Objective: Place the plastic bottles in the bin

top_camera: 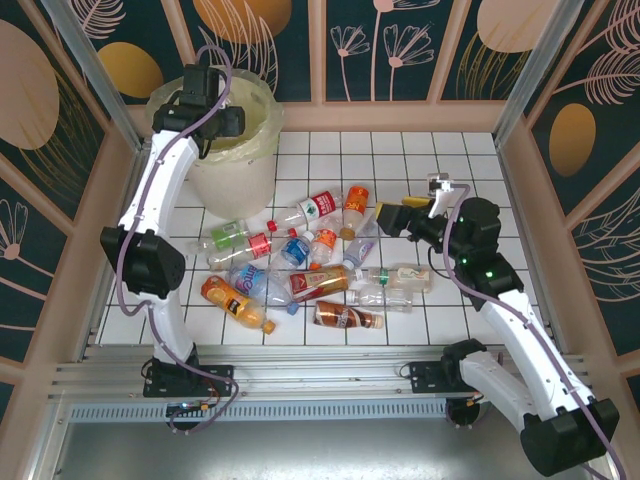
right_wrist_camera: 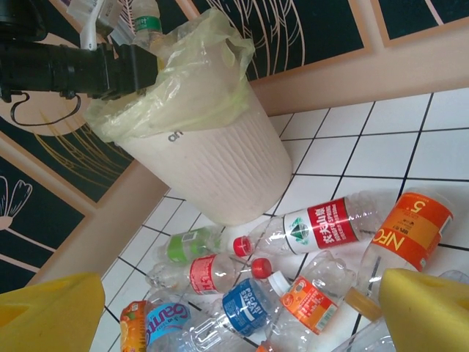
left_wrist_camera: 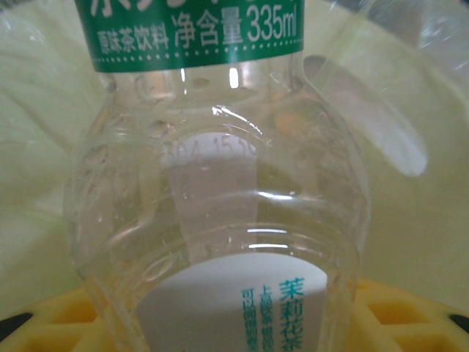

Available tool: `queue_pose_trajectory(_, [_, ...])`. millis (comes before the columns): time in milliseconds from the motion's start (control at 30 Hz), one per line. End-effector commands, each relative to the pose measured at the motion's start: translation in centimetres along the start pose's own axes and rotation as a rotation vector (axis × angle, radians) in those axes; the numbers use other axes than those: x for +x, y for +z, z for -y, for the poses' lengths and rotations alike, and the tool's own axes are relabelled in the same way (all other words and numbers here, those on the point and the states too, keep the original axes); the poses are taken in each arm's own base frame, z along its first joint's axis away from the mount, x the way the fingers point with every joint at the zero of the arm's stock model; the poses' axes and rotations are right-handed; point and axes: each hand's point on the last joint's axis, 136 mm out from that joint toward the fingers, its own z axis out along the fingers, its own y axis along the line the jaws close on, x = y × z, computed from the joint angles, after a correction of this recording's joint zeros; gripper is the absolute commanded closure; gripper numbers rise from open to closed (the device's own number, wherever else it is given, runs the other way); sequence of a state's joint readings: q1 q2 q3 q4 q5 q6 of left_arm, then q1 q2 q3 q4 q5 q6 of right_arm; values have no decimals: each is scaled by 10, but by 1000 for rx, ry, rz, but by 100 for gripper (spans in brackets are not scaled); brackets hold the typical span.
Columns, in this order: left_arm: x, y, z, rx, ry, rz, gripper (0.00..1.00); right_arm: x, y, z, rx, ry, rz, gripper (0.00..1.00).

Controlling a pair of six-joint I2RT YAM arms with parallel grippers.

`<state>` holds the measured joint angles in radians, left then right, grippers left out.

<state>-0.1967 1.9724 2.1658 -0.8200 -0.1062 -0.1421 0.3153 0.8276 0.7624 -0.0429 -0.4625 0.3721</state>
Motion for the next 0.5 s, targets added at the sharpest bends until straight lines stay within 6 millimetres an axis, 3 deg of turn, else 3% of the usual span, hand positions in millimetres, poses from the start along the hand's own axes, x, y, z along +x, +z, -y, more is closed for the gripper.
queue_pose_trajectory(0, [6,11,-9,-22,-3,-45,45,-4,0,-5,-1,-1,-2,3])
queue_pose_trajectory(200, [22,34,-12,-25,-9,-116,43,7,5,3,24,29,-39,3])
queue_pose_trajectory(467, [32,46,-12,-19,-14,-153,37,14,8,11,52,55,-47,3])
